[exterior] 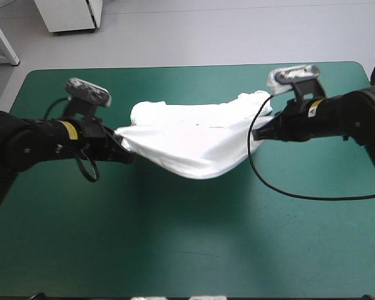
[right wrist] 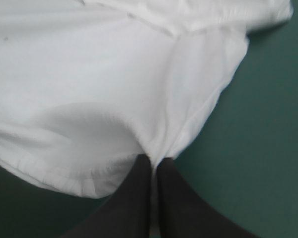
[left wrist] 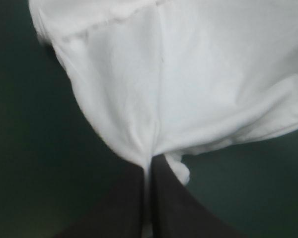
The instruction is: Fold the cloth
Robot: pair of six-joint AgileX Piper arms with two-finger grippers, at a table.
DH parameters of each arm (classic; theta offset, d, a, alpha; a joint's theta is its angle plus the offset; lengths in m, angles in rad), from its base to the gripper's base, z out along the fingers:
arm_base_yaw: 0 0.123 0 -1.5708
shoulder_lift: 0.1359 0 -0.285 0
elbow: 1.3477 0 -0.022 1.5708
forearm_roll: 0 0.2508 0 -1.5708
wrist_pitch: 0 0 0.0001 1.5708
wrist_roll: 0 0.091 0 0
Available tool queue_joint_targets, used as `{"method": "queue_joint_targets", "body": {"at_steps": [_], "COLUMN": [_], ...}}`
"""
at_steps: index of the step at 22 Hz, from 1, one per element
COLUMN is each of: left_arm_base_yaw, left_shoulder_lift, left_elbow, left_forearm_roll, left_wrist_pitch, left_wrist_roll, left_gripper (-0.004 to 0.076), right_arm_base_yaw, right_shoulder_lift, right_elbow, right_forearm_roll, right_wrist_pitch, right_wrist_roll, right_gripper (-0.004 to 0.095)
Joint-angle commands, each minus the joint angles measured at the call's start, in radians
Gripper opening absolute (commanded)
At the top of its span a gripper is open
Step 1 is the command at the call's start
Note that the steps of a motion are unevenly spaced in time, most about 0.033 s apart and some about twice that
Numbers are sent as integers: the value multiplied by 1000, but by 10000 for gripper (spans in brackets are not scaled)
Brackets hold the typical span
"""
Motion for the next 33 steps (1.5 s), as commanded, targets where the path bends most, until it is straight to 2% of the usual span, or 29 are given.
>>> {"method": "queue_joint_targets", "body": {"at_steps": [1, 3, 6, 9, 18, 23, 25, 28, 30, 32, 33], "left_arm_base_yaw": [-5, -5, -5, -5, -5, -5, -5, 46, 132, 222, 268], "left_shoulder_lift": [-24, 1, 40, 51, 63, 137, 190, 310, 394, 494, 571], "left_elbow": [-263, -470, -716, -804, -871, -871, -871, -871, -875, -921, -985], "left_forearm_roll": [0, 0, -6, -8, -22, -14, 24, 180, 154, 75, -20], "left_wrist_pitch": [-9, -18, -110, -207, -593, -749, -807, -878, -1005, -1124, -1183], "left_wrist_roll": [31, 62, 90, 117, 158, 158, 124, -56, -125, -152, -152], "left_gripper": [-10, -10, -10, -10, -10, -10, -10, -10, -10, -10, -10], "right_arm_base_yaw": [1, 1, 1, 1, 1, 1, 1, -15, -79, -171, -229], "right_shoulder_lift": [-40, -38, -30, -18, -8, 53, 104, 201, 278, 380, 442], "right_elbow": [-258, -434, -637, -732, -792, -792, -792, -808, -856, -931, -991], "right_forearm_roll": [-21, -31, -48, -54, -54, -58, -77, -142, -118, -14, 74], "right_wrist_pitch": [-10, -63, -194, -263, -552, -673, -697, -744, -805, -872, -902], "right_wrist_roll": [8, 8, 3, 3, 3, 8, 36, 72, 100, 101, 83], "right_gripper": [-8, -8, -7, -8, -8, -9, -9, -10, -13, -13, -13]}}
